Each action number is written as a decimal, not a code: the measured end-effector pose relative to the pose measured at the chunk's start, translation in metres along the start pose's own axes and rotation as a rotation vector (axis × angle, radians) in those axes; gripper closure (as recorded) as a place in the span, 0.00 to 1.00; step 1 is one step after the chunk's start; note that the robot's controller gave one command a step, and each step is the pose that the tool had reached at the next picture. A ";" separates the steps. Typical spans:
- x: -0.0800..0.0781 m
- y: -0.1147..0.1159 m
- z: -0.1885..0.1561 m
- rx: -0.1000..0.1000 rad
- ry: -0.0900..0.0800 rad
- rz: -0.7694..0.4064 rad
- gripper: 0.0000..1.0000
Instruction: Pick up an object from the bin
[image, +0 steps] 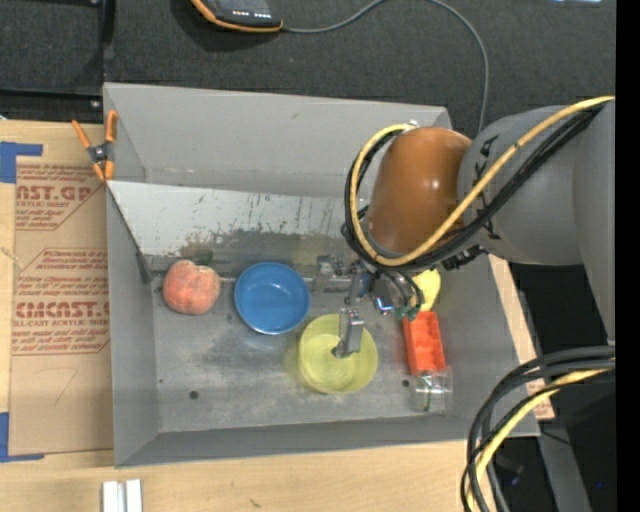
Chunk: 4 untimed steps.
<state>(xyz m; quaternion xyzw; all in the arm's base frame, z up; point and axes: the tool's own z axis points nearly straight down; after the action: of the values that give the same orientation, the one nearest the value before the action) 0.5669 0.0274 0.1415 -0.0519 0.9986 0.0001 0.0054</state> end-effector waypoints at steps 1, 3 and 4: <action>-0.001 0.060 0.042 -0.003 0.017 0.139 0.00; 0.014 0.123 0.068 -0.005 0.009 0.385 1.00; 0.014 0.123 0.068 -0.005 0.009 0.384 1.00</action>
Offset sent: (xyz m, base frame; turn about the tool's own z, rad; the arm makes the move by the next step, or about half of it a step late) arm -0.0003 0.0630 -0.0715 0.1098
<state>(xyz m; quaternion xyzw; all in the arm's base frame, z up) 0.5408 0.1480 0.0734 0.1398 0.9902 0.0035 0.0007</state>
